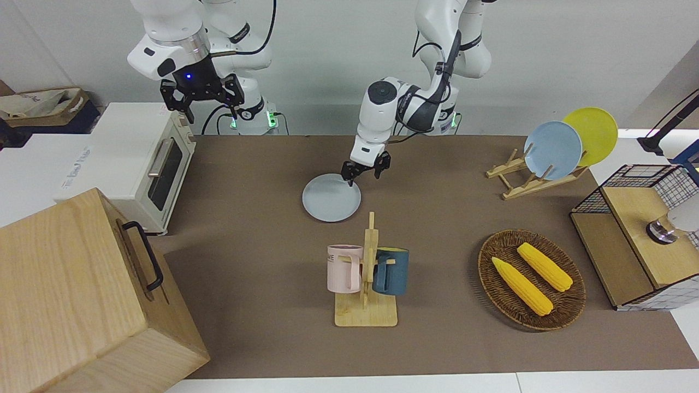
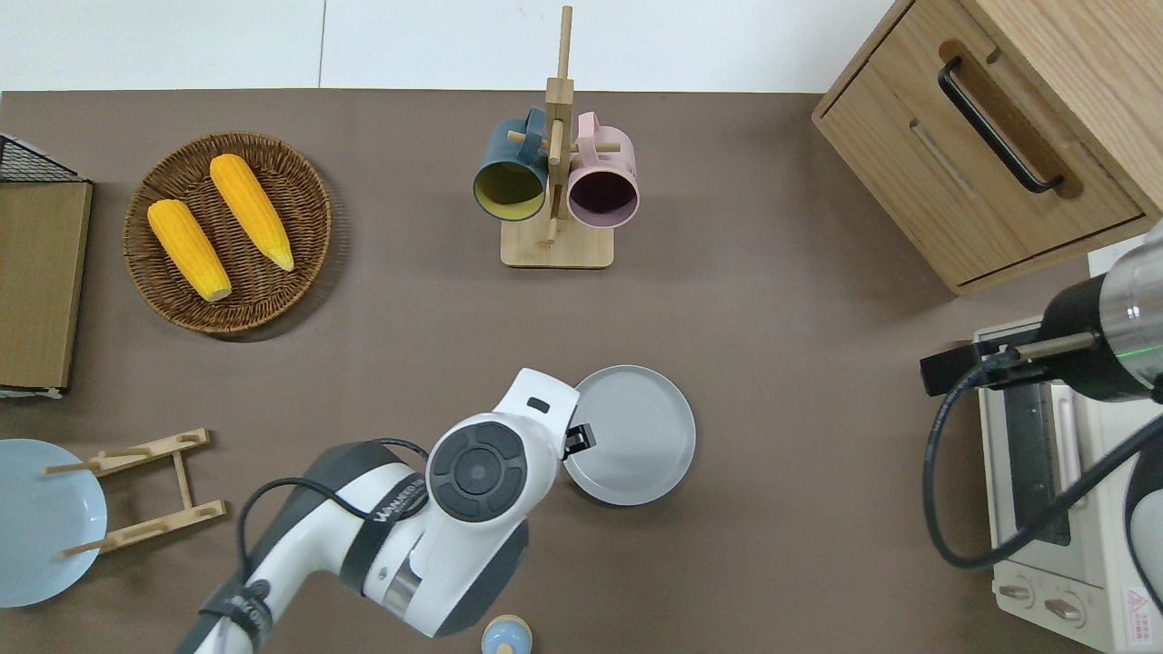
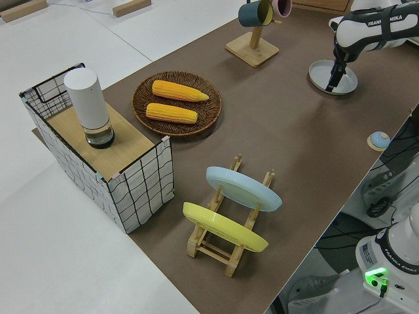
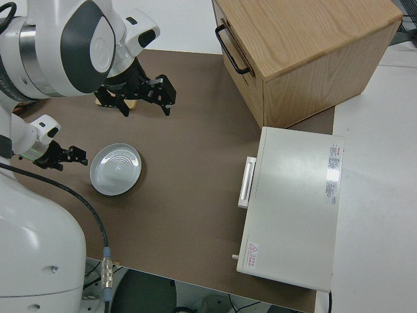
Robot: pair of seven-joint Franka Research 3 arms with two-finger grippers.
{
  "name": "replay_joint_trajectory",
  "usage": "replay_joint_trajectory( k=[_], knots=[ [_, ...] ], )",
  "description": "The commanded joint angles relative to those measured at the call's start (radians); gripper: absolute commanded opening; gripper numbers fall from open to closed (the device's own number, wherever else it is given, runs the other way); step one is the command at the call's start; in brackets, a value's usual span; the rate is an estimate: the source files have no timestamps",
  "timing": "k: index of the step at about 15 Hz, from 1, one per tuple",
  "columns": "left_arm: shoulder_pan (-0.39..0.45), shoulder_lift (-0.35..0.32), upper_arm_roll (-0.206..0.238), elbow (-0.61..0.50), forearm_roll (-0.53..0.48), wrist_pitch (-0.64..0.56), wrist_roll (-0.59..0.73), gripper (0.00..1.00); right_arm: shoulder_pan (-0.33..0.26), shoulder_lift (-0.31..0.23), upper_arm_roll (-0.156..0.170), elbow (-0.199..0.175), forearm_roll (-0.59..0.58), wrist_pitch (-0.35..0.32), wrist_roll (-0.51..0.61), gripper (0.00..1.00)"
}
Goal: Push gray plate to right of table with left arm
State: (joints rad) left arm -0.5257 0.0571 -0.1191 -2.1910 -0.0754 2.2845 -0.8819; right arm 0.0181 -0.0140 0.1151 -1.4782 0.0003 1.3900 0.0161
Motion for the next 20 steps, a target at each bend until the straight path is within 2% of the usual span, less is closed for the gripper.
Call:
replay_joint_trajectory(
  k=[1,6,9,16,18,20],
  knots=[
    [0.104,-0.118,0.007,0.016,0.009,-0.185,0.222,1.00,-0.020,-0.003,0.017,0.009,0.006,-0.016,0.013,0.983],
    [0.256,-0.128,0.010,0.218,0.006,-0.491,0.464,1.00,-0.020,-0.003,0.015,0.009,0.004,-0.016,0.013,0.983],
    [0.309,-0.129,0.021,0.309,0.011,-0.626,0.540,1.00,-0.020,-0.003,0.017,0.009,0.006,-0.016,0.013,0.983],
    [0.313,-0.117,0.137,0.477,0.011,-0.761,0.695,1.00,-0.020,-0.003,0.015,0.009,0.006,-0.016,0.013,0.983],
    [0.314,-0.111,0.142,0.508,0.022,-0.770,0.698,1.00,-0.020,-0.003,0.017,0.009,0.006,-0.016,0.013,0.983],
    [0.314,-0.108,0.144,0.525,0.078,-0.769,0.724,1.00,-0.020,-0.003,0.015,0.009,0.006,-0.016,0.013,0.983]
  ],
)
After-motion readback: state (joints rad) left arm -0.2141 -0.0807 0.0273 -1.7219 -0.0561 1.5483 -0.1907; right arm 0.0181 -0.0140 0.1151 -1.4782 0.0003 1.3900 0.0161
